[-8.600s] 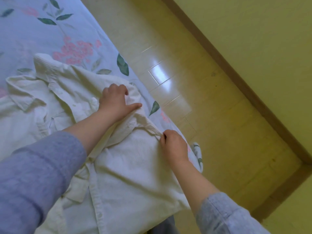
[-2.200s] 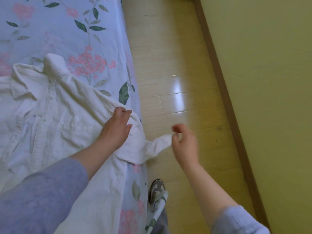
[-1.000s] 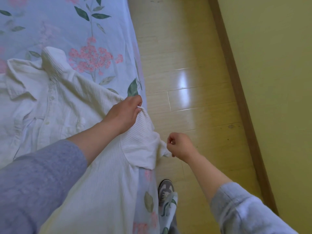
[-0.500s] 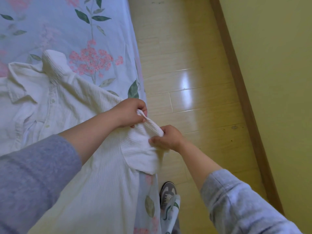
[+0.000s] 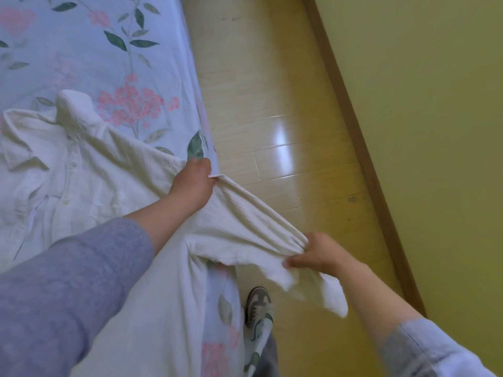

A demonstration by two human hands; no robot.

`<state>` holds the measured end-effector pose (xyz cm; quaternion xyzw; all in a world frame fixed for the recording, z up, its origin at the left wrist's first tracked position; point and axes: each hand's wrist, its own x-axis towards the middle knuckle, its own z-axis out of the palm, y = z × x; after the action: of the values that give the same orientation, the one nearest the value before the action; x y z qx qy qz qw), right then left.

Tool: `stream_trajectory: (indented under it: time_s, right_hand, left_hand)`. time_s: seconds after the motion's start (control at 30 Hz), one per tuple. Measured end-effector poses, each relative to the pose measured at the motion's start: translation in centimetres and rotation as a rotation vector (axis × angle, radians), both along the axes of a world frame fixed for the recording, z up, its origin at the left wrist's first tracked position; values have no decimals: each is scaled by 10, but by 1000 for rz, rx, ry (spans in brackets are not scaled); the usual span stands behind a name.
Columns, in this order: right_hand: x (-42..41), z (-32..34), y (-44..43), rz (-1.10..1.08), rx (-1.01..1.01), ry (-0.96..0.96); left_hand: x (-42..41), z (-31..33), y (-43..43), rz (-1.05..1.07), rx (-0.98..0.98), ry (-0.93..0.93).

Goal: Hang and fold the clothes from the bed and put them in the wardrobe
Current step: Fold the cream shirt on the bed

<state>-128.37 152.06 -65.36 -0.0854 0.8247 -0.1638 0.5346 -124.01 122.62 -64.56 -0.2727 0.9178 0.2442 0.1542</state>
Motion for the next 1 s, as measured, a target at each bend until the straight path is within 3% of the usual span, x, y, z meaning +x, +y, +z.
stream_trajectory:
  time_s: [0.13,0.3,0.53,0.8,1.0]
  right_hand:
    - [6,30,24,-215,-89,-19]
    - [19,68,41,-459,-234,-37]
    - [27,143,26,-454,-290,-56]
    - [45,214,-50,-399,-288,-339]
    - [91,222,-180,-576,-418,-552]
  left_hand:
    - [4,12,11,102,58,43]
    - [36,31,41,52,188,98]
    - [121,58,94,77,375,64]
    - [180,91,52,179,422,123]
    - [244,109,-25,401,456,185]
